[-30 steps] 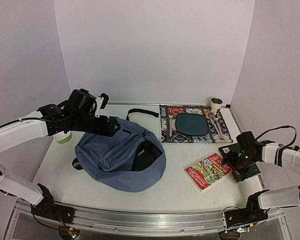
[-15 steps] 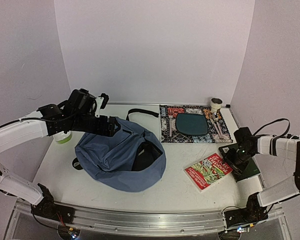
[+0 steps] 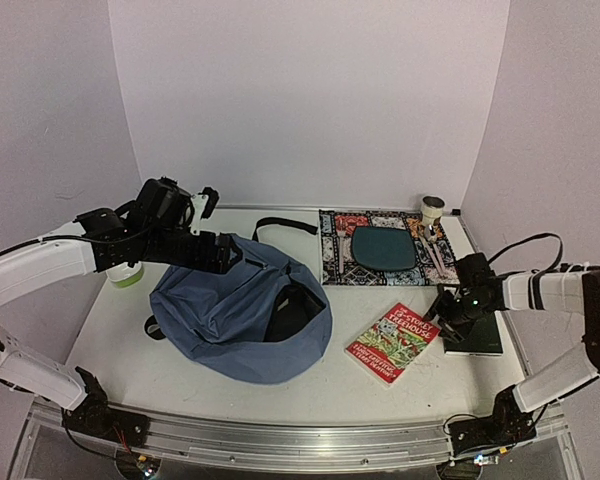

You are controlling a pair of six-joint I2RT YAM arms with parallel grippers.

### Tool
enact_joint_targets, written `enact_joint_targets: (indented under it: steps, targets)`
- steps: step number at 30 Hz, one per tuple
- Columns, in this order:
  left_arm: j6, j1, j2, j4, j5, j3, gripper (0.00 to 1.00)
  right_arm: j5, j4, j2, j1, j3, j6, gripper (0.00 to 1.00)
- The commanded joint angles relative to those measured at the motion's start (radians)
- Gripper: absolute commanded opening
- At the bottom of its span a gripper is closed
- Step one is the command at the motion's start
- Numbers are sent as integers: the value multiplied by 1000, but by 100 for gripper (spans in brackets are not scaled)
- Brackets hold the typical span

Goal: Pack the student bag
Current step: Pick up the book from the center of the board.

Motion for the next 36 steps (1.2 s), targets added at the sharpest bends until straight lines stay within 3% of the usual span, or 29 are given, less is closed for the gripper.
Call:
enact_joint_targets:
  steps: [1, 9, 18, 26, 36]
  targets:
    - [-10, 5, -1, 44, 37, 56, 91, -95, -65, 66, 88, 29, 42, 57]
    - [-23, 5, -7, 52, 64, 48, 90, -89, -72, 130, 197, 122, 52, 56]
    - [-29, -15, 24, 103, 278, 49, 80, -131, -5, 148, 213, 97, 12, 50]
    - [-32, -198, 120, 126, 212, 97, 78, -206, 69, 148, 232, 66, 8, 24]
    - [-34, -274, 198, 148, 195, 124, 78, -293, 213, 149, 251, 34, 44, 0]
